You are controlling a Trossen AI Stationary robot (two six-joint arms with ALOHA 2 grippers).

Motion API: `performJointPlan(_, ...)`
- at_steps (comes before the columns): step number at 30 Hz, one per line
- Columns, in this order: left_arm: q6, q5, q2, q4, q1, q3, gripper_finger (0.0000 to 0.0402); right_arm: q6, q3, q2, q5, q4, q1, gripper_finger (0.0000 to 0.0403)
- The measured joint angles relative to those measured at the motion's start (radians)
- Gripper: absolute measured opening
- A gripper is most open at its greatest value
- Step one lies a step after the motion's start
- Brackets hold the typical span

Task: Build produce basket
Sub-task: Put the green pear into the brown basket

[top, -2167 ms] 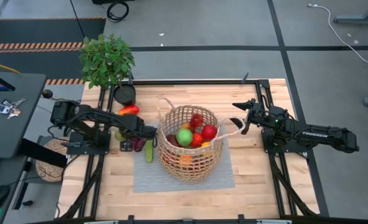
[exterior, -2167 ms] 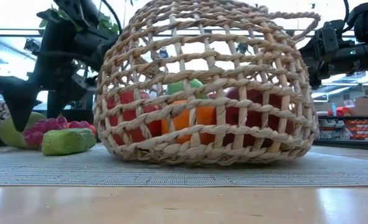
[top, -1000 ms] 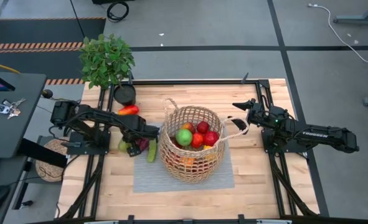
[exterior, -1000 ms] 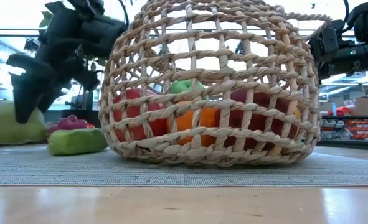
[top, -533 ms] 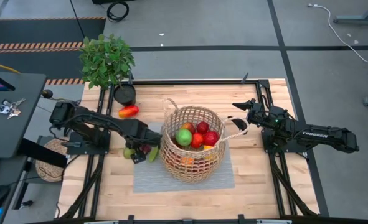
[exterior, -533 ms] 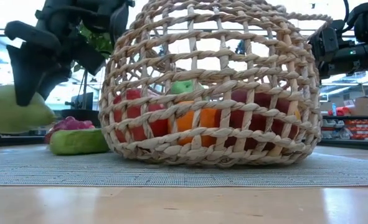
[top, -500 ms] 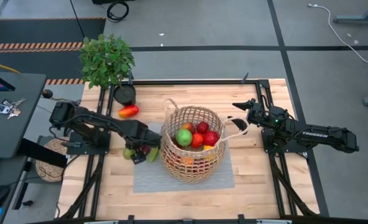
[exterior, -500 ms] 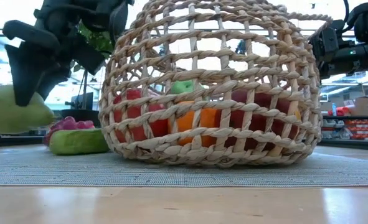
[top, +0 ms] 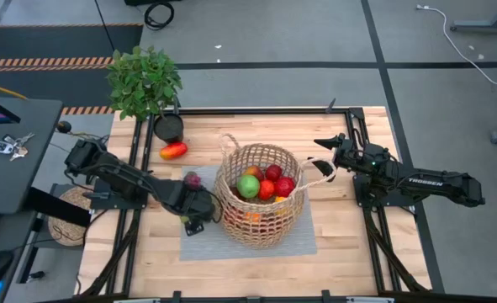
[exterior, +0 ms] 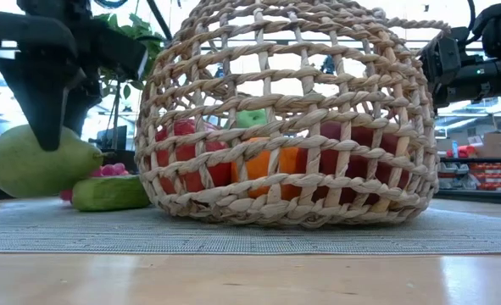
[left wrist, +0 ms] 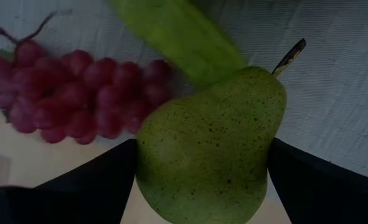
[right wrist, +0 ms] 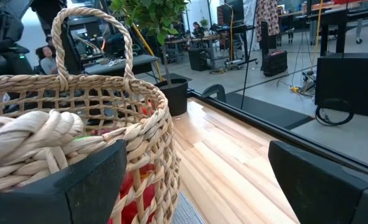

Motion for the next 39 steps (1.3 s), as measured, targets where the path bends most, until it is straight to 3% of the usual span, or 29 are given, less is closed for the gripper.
performJointPlan(14, -0.036, -0.077, 0.000, 0.106, -0.063, 0.000, 0.0337, 0.000, 0.000, 0.000, 0.000, 0.000, 0.000, 0.0394)
performJointPlan(18, -0.030, -0.076, 0.000, 0.064, -0.063, 0.030, 0.0337, 0.000, 0.000, 0.000, 0.000, 0.000, 0.000, 0.0394)
performJointPlan(34, -0.055, -0.008, -0.001, -0.061, -0.068, 0.470, 0.0337, 0.000, 0.000, 0.000, 0.000, 0.000, 0.000, 0.0394)
performJointPlan(39, 0.075, -0.123, -0.001, -0.047, -0.064, 0.620, 0.0337, 0.000, 0.000, 0.000, 0.000, 0.000, 0.000, 0.0394)
